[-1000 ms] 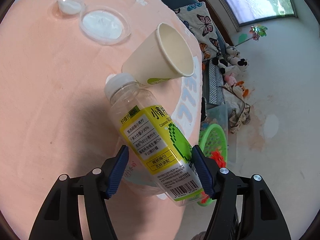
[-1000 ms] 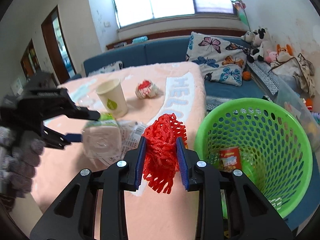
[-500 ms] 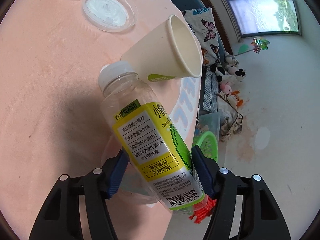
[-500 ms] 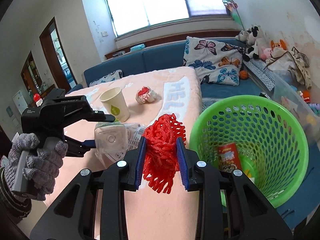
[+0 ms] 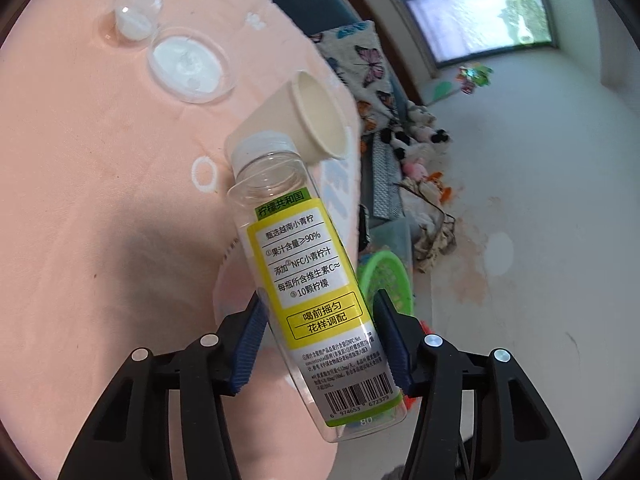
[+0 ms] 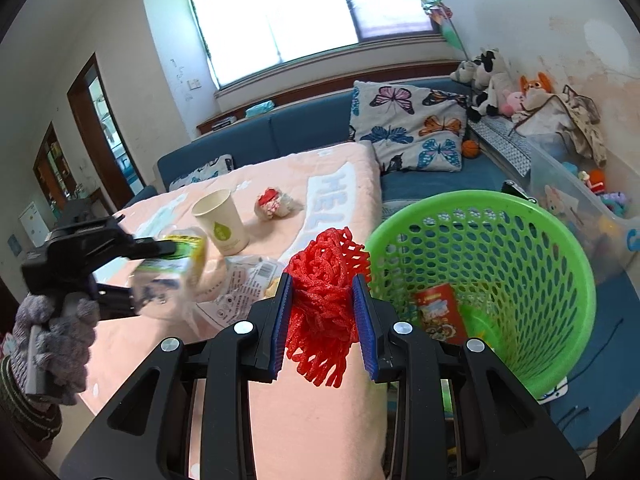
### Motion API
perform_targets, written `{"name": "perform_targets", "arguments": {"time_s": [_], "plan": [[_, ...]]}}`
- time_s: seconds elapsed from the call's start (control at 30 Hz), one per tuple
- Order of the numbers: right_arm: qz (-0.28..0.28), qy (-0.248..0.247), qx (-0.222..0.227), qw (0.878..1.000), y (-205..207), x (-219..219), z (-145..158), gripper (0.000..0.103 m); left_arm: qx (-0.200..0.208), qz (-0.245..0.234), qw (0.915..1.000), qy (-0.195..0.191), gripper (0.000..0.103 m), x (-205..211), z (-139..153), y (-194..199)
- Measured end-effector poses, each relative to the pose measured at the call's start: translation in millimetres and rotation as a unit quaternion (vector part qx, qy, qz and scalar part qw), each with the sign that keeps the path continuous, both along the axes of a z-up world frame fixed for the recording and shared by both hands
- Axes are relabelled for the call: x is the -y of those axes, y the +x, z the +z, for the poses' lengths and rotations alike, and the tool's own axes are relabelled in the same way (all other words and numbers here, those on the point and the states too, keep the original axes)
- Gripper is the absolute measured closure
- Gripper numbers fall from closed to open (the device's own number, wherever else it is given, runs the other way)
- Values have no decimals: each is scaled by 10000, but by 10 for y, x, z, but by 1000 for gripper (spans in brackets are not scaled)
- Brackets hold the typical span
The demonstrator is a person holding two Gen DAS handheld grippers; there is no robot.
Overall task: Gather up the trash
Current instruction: 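Carry the juice bottle toward the basket with the left tool while the right tool drops the red net in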
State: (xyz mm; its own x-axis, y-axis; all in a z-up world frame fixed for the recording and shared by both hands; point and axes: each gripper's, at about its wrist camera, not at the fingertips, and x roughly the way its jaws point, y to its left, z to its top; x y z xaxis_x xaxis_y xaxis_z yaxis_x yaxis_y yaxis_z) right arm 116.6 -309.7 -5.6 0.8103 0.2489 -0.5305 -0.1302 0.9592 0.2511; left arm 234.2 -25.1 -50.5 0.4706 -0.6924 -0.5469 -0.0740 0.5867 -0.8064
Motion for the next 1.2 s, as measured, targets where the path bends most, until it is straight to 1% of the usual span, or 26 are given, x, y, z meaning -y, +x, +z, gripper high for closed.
{"name": "perform_targets", "arguments": {"time_s": [0.17, 0.33, 0.43, 0.47, 0.53, 0.63, 0.73, 0.77, 0.87, 0.9, 1.0, 1.2], "plan": [[-216, 39, -69, 9997, 0, 177, -23, 72, 355, -300, 9988, 128, 54, 73, 168, -154], [-550, 89, -184, 9983, 2, 427, -80, 72, 749, -558, 9953, 273, 59, 194, 339, -178], [-660, 124, -255, 9974, -16, 523, -125, 72, 895, -649, 9928, 458, 59, 290, 371, -153], [-684, 135, -282, 9972, -21, 540, -143, 72, 932, -635, 9918, 599, 59, 315, 366, -143], [-689, 134, -296, 9971, -43, 551, -171, 72, 978, -657, 9902, 751, 59, 330, 357, -143], [-683, 123, -276, 9972, -59, 560, -179, 72, 1069, -749, 9855, 1082, 59, 360, 351, -174], [-696, 137, -277, 9971, -62, 559, -179, 72, 1458, -844, 9724, 1615, 59, 433, 437, -244], [-699, 135, -279, 9971, -57, 570, -178, 72, 1641, -903, 9656, 1803, 59, 474, 478, -294], [-744, 103, -288, 9968, -50, 601, -174, 72, 2049, -1021, 9494, 2150, 59, 582, 590, -394], [-787, 81, -298, 9964, -40, 621, -168, 72, 2159, -1057, 9452, 2208, 59, 618, 626, -417], [-867, 73, -353, 9956, -15, 695, -183, 72, 2345, -1172, 9374, 2290, 59, 713, 692, -450], [-1083, 171, -556, 9924, 57, 910, -301, 72, 2563, -1393, 9285, 2297, 59, 957, 818, -420]]}}
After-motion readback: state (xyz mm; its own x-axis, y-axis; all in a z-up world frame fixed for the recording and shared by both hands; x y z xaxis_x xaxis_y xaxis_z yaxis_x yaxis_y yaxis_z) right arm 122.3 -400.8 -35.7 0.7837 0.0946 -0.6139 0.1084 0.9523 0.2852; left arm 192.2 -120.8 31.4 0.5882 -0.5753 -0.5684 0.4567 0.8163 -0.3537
